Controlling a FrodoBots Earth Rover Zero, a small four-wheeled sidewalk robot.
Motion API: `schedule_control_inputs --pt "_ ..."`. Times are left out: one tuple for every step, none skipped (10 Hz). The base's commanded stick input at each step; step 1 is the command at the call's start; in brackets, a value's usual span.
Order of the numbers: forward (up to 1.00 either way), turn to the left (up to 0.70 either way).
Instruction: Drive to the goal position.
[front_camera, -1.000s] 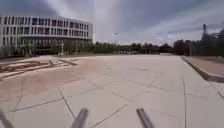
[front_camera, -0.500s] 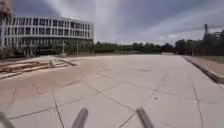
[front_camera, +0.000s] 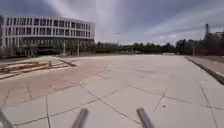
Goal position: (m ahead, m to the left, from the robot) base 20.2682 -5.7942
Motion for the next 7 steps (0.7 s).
schedule_control_inputs --pt "0.50 0.00" --pt "0.50 0.00" --pt "0.50 0.00" --pt "0.50 0.00" --pt "0.50 0.00" --pt "0.50 0.00" --pt "0.50 0.00"
